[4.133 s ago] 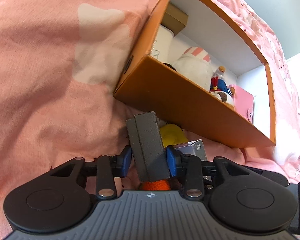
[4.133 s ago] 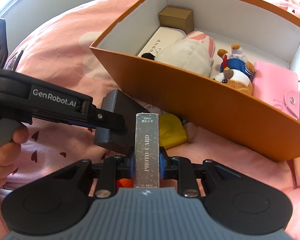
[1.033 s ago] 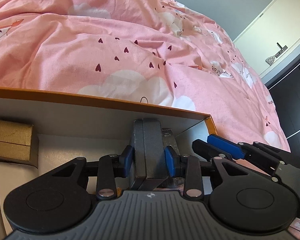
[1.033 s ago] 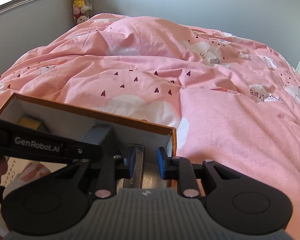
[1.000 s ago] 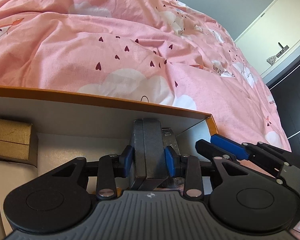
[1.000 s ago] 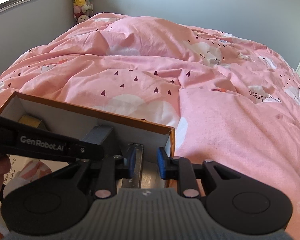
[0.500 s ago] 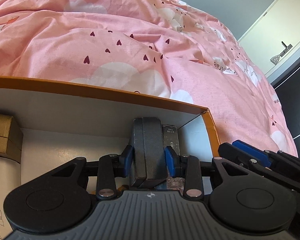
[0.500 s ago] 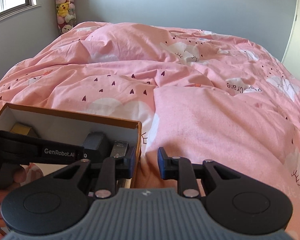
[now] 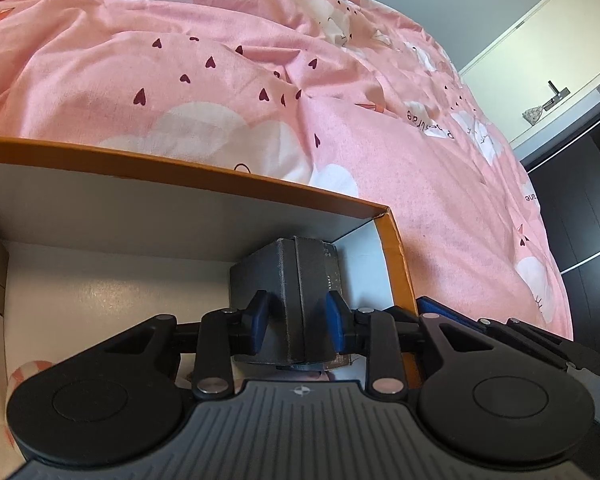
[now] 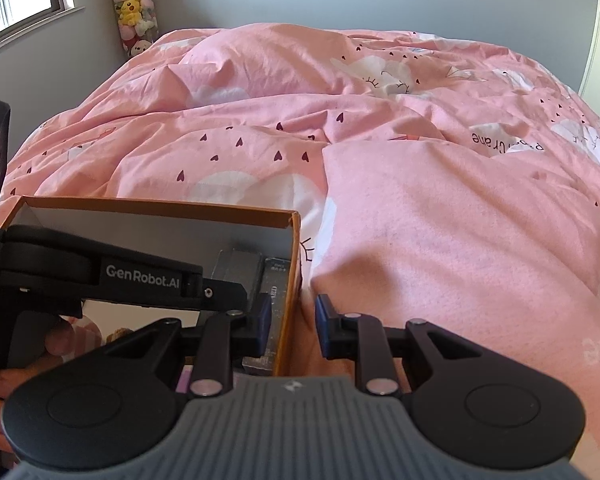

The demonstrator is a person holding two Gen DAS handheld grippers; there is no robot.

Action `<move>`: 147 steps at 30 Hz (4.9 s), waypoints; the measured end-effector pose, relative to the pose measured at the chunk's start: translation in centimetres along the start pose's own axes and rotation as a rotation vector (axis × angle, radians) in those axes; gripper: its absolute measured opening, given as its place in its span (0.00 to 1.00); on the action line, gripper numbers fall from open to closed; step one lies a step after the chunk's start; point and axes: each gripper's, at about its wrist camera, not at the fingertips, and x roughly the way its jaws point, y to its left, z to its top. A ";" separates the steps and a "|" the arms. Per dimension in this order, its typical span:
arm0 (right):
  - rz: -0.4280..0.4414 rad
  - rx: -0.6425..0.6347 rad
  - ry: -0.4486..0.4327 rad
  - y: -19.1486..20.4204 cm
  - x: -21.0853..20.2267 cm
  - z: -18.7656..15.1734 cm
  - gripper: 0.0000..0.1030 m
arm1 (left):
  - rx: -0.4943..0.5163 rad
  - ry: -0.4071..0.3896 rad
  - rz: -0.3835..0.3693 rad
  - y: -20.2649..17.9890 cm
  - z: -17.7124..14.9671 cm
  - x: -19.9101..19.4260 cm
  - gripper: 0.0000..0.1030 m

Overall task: Organize objects
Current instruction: 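Lower the grey box and photo card into the box and open both tools, then withdraw both tools to the ball and tape measure in front of the box, then grasp the orange crocheted ball with the right tool, then grasp the yellow tape measure with the left tool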

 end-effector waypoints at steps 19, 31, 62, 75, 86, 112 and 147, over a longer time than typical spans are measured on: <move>0.006 -0.014 -0.048 0.4 -3.7 -0.5 0.33 | 0.160 -0.098 0.118 -2.7 -1.4 -4.1 0.33; 0.156 -0.022 -0.148 3.5 -10.6 -3.9 0.38 | 0.225 -0.263 0.212 -2.8 -6.8 -14.8 0.33; 0.372 -0.258 0.393 16.8 -7.0 -17.2 0.42 | 0.061 0.143 0.429 7.4 -21.4 -17.1 0.34; 0.429 -0.292 0.402 18.6 -5.0 -17.6 0.47 | 0.049 0.149 0.420 7.7 -21.1 -16.9 0.34; 0.426 -0.211 0.348 16.8 -6.2 -16.6 0.38 | 0.078 0.096 0.370 6.7 -20.6 -16.9 0.39; 0.238 -0.049 0.303 8.7 -3.7 -14.2 0.39 | 0.373 0.091 0.304 4.7 -17.9 -8.9 0.66; 0.295 0.008 0.333 8.1 -2.2 -13.6 0.46 | 0.415 0.104 0.323 5.2 -19.2 -7.1 0.58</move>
